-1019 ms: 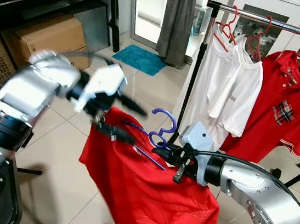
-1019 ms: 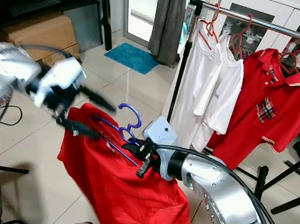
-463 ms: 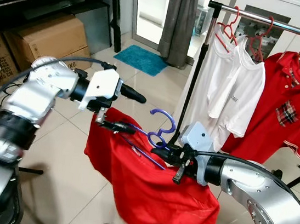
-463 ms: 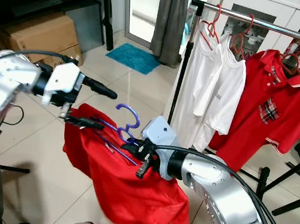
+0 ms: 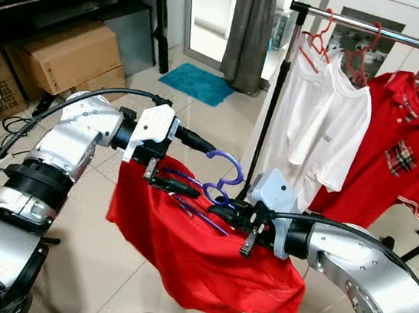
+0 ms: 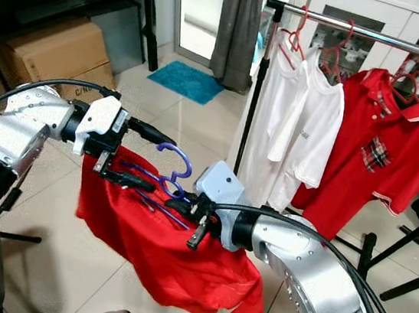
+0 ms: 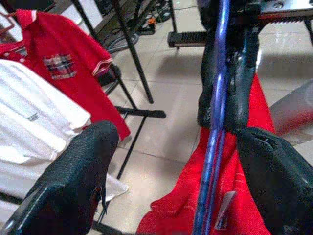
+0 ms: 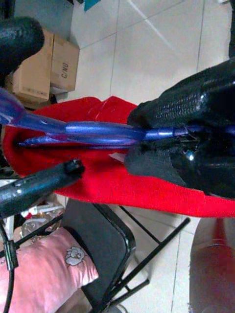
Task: Hang hanger
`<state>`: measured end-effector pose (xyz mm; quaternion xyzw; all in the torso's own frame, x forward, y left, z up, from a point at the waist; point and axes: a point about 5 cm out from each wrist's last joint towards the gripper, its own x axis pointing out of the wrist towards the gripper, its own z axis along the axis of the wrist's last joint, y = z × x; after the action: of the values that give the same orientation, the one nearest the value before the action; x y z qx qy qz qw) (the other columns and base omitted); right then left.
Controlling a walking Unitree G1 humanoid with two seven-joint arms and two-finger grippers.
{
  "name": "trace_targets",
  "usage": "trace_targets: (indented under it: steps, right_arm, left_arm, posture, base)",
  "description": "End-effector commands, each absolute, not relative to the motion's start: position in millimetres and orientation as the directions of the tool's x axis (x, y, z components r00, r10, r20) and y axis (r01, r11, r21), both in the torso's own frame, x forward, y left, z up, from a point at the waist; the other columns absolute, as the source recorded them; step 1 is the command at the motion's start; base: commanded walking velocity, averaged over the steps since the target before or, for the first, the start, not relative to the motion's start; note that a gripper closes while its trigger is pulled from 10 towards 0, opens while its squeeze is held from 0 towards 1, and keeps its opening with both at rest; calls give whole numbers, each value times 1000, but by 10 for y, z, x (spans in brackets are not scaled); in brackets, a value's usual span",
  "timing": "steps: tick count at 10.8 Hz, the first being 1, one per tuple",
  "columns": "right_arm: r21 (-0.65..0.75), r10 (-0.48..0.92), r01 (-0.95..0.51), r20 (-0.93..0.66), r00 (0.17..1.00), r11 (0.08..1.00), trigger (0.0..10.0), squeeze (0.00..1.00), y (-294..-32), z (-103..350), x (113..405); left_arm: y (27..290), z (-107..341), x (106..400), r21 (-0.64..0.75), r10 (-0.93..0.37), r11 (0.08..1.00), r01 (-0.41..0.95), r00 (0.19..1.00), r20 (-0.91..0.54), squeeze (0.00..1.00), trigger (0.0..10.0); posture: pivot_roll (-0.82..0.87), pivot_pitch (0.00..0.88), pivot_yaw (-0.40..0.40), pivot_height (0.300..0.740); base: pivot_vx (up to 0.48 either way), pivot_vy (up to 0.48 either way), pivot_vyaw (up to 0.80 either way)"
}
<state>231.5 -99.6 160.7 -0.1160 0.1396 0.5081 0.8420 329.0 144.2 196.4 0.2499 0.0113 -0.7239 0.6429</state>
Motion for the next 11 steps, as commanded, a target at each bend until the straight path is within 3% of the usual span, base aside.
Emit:
trace_targets:
  steps: [1, 2, 3, 5, 6, 11]
  right_arm:
    - [-88, 847, -902, -317, 427, 422, 0, 0, -942, 1724, 2308]
    - [-93, 850, -905, -316, 422, 415, 0, 0, -931, 1732, 2305]
    - [-97, 855, -909, -311, 415, 406, 0, 0, -918, 1745, 2299]
    - [-99, 857, -912, -313, 408, 398, 0, 0, -911, 1738, 2284]
    - [-99, 858, -913, -314, 407, 397, 0, 0, -911, 1738, 2283]
    - [-101, 866, -921, -316, 388, 376, 0, 0, -896, 1738, 2275]
  left_arm:
    - [1419, 2042, 3317, 335, -923, -192, 922, -54, -380, 0, 9020]
    - [1407, 2028, 3329, 341, -921, -197, 919, -54, -386, 0, 7725]
    - [1375, 2045, 3351, 357, -927, -196, 913, -54, -371, 0, 3804]
    - [1310, 2059, 3359, 357, -933, -215, 909, -84, -349, 0, 1725]
    - [1304, 2052, 3357, 353, -933, -221, 909, -92, -349, 0, 0]
    - [1200, 1931, 3277, 278, -906, -306, 911, -188, -380, 0, 0]
  posture:
    - [31, 0, 70, 740]
    - [30, 0, 72, 740]
    - [29, 0, 73, 740]
    - [22, 0, 76, 740]
    - [22, 0, 76, 740]
    - [17, 0, 68, 740]
  base:
    - [0, 0, 0]
    - [0, 0, 0]
    - [0, 0, 0]
    - [0, 0, 0]
    - [0, 0, 0]
    - [0, 0, 0]
